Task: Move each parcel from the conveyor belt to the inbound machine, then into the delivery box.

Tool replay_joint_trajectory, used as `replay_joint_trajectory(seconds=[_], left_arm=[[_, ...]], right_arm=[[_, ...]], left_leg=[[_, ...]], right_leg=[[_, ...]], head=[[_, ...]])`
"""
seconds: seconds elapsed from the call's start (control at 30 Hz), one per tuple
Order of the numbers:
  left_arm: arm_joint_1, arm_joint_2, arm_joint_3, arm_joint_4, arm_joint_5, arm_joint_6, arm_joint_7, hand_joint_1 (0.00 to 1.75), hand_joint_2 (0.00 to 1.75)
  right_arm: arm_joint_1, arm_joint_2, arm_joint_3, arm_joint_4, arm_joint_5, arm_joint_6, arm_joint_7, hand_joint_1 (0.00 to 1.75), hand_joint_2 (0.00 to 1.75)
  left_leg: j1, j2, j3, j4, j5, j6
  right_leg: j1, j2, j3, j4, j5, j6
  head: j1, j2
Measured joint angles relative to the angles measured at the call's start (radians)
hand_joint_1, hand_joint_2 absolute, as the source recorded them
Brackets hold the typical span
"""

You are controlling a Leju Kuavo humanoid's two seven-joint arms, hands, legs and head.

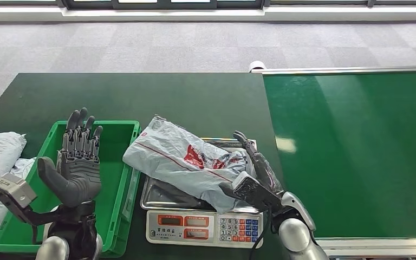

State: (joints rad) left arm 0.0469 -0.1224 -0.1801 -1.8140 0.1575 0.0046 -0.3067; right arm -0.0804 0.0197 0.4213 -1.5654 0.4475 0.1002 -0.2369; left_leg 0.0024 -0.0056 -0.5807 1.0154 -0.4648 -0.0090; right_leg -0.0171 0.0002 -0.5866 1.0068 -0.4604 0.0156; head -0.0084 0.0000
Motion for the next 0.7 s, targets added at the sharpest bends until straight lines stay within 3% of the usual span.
replay_joint_trajectory(seconds=[0.7], left_arm=[[0.002, -0.002, 0.0, -0.003, 0.0, 0.0, 0.0, 0.0, 0.0]], right_arm=[[0.005, -0.003, -0.001, -0.006, 0.0, 0.0, 0.0, 0.0, 1.75]], left_leg=[[0.0, 0.0, 0.0, 0.0, 0.0, 0.0]], right_leg=[[0.0, 0.0, 0.0, 0.0, 0.0, 0.0]], head=[[0.0, 0.0]])
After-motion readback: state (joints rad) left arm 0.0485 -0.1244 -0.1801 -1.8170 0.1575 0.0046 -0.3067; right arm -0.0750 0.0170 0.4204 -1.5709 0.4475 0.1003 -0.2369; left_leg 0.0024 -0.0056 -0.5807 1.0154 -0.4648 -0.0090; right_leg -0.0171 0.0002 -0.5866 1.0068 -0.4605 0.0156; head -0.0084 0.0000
